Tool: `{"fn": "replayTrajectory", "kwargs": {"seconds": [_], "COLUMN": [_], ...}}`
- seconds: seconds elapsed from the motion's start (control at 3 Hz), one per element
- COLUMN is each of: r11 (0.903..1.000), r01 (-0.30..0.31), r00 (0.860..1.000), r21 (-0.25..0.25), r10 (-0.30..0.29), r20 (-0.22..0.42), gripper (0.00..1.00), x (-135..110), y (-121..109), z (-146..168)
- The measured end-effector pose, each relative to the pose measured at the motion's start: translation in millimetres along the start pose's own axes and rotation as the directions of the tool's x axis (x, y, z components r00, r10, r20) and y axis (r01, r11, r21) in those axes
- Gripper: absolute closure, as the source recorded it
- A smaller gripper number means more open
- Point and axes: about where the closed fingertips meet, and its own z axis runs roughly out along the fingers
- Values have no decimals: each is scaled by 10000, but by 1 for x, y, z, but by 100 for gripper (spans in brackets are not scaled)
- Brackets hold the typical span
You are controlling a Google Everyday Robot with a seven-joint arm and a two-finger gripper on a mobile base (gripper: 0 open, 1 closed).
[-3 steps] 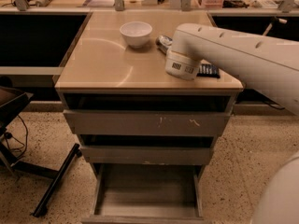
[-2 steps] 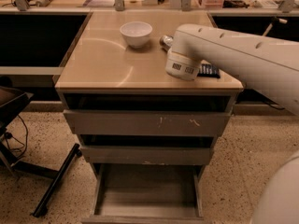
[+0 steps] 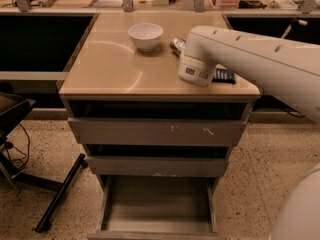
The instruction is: Pick redbull can from bottom drawer and place on counter
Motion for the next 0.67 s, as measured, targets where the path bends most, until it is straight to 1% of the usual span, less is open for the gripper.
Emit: {"fn": "replayTrajectory", "kwargs": {"seconds": [0.33,0.67], "r11": [10000,10000], "r01": [0,0], "r00": [10000,10000], "r21": [0,0], "r10": [0,0], "r20": [0,0], "gripper": [0,0], "x": [0,0], "y": [0,0], "z": [0,0]}}
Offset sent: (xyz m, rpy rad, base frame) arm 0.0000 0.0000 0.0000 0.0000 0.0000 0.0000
